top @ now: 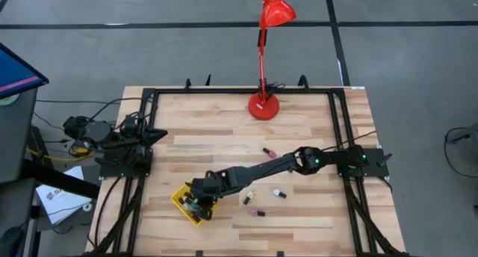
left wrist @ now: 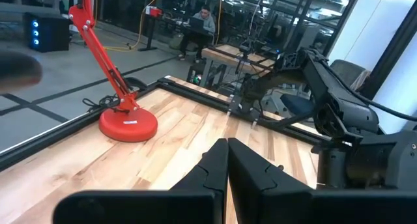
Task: Pick & Place Nail Polish
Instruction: Put the light green nail polish bottle into the yellow basket, then put the red nail polish bottle into the yellow basket
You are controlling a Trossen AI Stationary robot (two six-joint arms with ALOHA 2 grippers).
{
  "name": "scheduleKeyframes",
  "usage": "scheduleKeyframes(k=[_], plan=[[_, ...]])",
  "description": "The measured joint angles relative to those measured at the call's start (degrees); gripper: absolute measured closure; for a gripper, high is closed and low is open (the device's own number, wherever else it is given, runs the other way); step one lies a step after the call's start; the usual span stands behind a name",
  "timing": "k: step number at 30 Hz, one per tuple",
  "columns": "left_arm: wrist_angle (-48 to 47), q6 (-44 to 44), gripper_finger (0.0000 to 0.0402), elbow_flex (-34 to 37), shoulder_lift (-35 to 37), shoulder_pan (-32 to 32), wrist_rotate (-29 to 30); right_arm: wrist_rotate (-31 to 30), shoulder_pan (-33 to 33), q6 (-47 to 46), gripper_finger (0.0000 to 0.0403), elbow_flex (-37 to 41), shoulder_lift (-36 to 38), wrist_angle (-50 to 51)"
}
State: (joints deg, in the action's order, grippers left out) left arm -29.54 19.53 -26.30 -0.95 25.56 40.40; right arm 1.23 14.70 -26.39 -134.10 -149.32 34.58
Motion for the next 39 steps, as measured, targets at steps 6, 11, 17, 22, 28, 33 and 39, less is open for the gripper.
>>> scheduleKeyframes(k=[6, 11, 17, 22, 28, 33, 39], plan=[[0.01, 0.00, 0.0398, 0.00, 0.00, 0.00, 0.02, 0.27, -0.09, 0.00, 0.0250, -0.21, 0.02, 0.16], [0.02, 0.00, 0.0398, 0.00, 0.00, 0.00, 0.04, 0.48, -0.03, 1.15, 0.0224, -0.87, 0.13, 0.47], [0.02, 0.01, 0.0398, 0.00, 0.00, 0.02, 0.04, -0.13, -0.68, 3.34, 0.0200, -0.63, 6.66, 4.92], [0.15, 0.28, 0.0398, 0.00, 0.00, 0.01, 0.04, -7.38, -2.58, 5.36, 0.0196, -1.02, 15.67, 17.26], [0.41, 0.07, 0.0399, 0.02, 0.21, 0.01, -0.09, -18.03, -4.24, 5.39, 0.0196, -0.25, 22.04, 36.13], [-0.40, -0.68, 0.0399, 0.04, 0.83, 0.02, -4.01, -20.80, -4.88, 2.77, 0.0195, 6.82, 26.28, 43.51], [-1.88, -2.93, 0.0399, 0.09, 0.85, 0.02, -4.87, -20.70, -4.59, -4.48, 0.0195, 25.50, 35.20, 39.79]])
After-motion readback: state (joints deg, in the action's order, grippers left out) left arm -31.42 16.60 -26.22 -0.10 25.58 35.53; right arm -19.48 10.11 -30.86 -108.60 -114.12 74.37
